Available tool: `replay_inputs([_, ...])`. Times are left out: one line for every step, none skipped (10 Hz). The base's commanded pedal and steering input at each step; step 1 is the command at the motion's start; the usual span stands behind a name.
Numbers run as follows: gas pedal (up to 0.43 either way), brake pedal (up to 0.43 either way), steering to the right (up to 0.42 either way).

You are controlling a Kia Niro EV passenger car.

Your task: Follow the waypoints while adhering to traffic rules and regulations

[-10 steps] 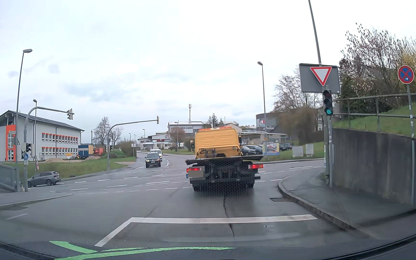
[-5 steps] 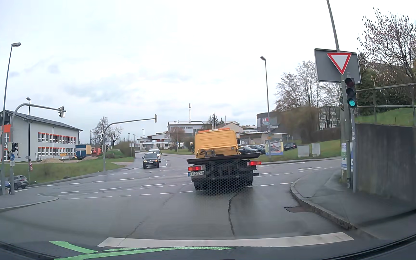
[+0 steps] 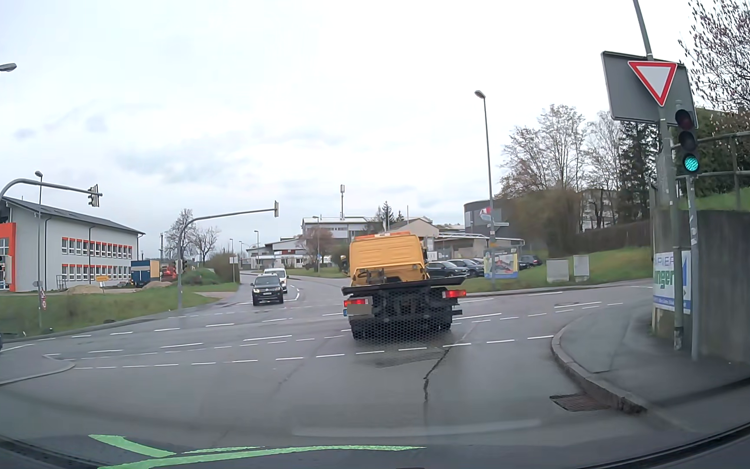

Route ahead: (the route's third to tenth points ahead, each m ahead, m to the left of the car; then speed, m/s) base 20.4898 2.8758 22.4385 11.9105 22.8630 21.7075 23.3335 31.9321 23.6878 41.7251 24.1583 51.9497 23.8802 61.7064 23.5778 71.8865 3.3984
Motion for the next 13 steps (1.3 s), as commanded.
replay_inputs([0.118, 0.0, -0.003])
replay_inputs([0.118, 0.0, -0.003])
replay_inputs([0.138, 0.0, -0.003])
replay_inputs([0.138, 0.0, -0.003])
replay_inputs([0.138, 0.0, -0.003])
replay_inputs([0.138, 0.0, -0.004])
replay_inputs([0.138, 0.0, -0.004])
replay_inputs([0.138, 0.0, -0.005])
replay_inputs([0.138, 0.0, -0.008])
replay_inputs([0.079, 0.0, -0.011])
replay_inputs([0.0, 0.0, -0.014])
replay_inputs([0.0, 0.0, -0.015])
replay_inputs([0.0, 0.0, -0.018])
